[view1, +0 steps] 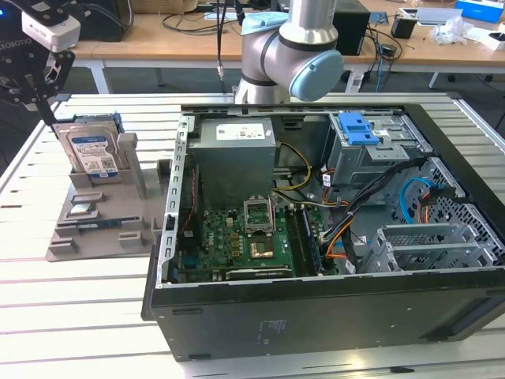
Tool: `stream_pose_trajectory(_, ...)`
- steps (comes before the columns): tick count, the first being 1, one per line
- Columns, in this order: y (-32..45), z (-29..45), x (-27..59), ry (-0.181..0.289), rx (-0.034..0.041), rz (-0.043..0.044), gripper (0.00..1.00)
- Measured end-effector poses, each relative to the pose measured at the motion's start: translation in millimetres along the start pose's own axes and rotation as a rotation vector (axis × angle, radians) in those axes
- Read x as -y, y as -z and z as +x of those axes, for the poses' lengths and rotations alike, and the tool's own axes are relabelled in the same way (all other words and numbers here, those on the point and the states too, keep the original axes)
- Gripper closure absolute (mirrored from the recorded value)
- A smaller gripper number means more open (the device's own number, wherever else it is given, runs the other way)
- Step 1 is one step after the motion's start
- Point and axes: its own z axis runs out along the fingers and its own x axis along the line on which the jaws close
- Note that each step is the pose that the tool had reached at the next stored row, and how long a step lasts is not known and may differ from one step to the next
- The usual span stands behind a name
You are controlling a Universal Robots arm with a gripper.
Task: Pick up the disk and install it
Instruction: 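Pick up the disk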
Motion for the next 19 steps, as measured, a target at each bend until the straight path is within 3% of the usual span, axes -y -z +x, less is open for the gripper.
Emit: stream_pose_trajectory(19, 0.0, 0.0, 0.0, 0.252, -0.0075, 0.0019, 0.89)
